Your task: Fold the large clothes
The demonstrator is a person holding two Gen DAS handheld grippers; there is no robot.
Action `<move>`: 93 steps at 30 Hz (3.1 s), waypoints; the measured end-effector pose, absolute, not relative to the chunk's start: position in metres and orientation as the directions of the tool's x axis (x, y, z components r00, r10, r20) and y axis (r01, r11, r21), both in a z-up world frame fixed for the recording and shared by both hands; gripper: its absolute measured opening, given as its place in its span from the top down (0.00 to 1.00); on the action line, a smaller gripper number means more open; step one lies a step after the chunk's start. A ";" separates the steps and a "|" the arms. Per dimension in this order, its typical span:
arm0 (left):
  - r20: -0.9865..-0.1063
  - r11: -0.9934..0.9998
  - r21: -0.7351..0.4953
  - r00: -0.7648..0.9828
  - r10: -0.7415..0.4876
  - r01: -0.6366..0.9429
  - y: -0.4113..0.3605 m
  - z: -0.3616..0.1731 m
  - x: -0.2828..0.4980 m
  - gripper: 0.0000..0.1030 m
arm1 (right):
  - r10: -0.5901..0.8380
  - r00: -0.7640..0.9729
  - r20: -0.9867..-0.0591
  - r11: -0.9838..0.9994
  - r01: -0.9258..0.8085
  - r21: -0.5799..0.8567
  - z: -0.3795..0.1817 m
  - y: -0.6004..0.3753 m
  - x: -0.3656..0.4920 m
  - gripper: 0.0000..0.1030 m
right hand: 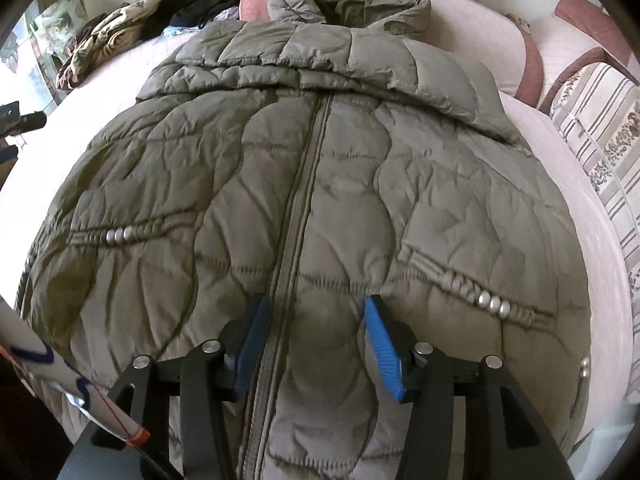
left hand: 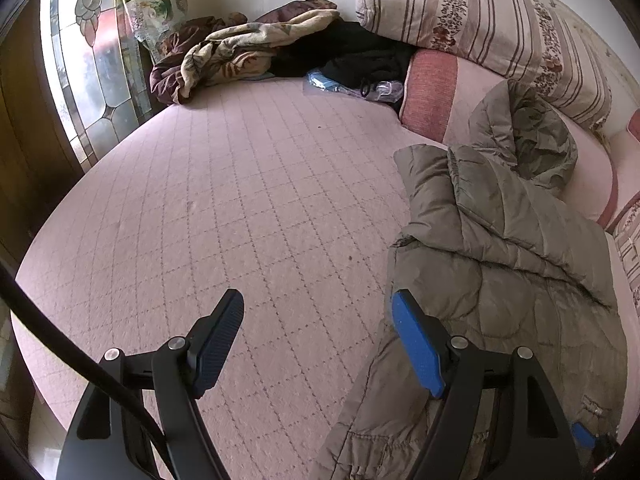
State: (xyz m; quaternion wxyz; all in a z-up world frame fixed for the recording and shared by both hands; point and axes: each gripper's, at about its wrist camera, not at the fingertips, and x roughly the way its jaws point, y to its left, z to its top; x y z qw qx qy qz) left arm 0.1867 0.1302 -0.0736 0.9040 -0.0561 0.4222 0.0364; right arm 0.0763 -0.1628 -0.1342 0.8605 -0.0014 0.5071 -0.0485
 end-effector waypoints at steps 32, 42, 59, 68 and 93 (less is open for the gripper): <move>-0.717 0.996 -0.050 0.697 0.016 -0.074 0.071 -0.066 -0.011 0.27 | 0.010 0.670 -0.742 0.927 0.271 0.258 -0.118 -0.265 -0.069 0.31; -0.817 0.987 -0.107 0.577 -0.017 -0.121 0.116 -0.078 0.021 0.27 | -0.088 0.662 -0.744 0.847 0.443 0.293 -0.091 -0.396 -0.094 0.28; -0.890 0.994 -0.105 0.442 -0.112 0.038 0.082 -0.140 0.059 0.57 | 0.130 0.578 -0.806 0.781 0.441 0.442 -0.156 -0.407 -0.064 0.70; -0.878 0.997 -0.078 0.473 -0.074 0.012 0.093 -0.110 0.038 0.64 | 0.020 0.551 -0.834 0.851 0.428 0.303 -0.135 -0.389 -0.083 0.70; -0.710 0.977 -0.206 0.697 -0.105 -0.062 0.093 -0.060 0.174 0.32 | 0.008 0.612 -0.791 0.973 0.178 0.147 -0.058 -0.235 0.150 0.48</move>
